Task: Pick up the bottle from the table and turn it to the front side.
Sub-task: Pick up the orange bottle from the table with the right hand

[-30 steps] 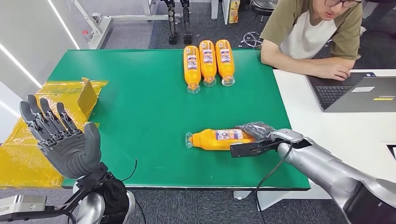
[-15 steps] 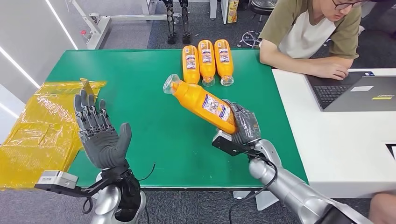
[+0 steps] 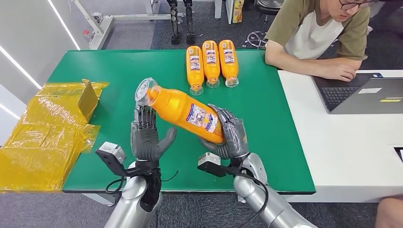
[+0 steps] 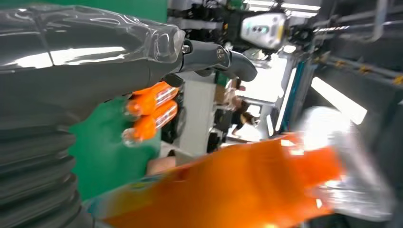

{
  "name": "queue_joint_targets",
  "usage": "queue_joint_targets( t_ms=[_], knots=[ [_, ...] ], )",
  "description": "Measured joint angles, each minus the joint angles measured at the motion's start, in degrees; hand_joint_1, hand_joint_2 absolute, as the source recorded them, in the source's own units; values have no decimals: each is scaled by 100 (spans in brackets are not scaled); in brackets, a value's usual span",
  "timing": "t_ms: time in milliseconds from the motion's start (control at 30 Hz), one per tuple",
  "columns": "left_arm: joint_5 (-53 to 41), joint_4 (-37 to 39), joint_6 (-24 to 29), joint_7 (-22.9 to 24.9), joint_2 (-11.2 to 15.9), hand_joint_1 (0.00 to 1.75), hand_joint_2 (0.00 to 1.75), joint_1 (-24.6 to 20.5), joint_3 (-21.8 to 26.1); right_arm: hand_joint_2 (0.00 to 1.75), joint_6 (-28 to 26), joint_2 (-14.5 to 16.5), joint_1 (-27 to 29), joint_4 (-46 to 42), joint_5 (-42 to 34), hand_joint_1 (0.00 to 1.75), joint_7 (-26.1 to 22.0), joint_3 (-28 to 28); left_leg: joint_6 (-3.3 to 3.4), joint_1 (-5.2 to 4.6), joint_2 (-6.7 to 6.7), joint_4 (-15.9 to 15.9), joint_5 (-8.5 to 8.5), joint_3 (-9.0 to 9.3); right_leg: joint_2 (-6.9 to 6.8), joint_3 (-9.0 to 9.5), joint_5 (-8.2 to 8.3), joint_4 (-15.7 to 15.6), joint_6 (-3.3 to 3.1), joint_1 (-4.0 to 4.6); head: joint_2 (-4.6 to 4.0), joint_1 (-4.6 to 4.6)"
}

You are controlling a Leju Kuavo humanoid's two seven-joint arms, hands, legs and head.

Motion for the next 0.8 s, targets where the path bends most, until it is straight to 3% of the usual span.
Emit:
queue_joint_targets(
  t_ms=[167,267,467,800],
  knots=[
    [-203,196,-629,126,-27,0,175,-27,-8,175,228,330,-36,59,-243,175,-97,178,0,0,10,0,0,2,7,-3,0,0,0,0,0,-1],
    [-271,309,-747,162,-35,0,175,-43,-10,175,400,441,38,40,-99,175,55,360,-1,0,7,0,0,2,5,-4,0,0,0,0,0,-2],
    [-275,423,-733,130,-36,0,175,-51,3,175,878,458,230,-94,383,175,622,510,0,-1,10,0,0,-2,7,-6,0,-2,0,-2,0,-1],
    [-323,425,-704,88,-34,0,175,-20,167,175,1528,399,518,-282,1102,175,1127,371,0,-2,6,1,0,-3,5,-8,0,-2,0,-1,0,-1]
  ],
)
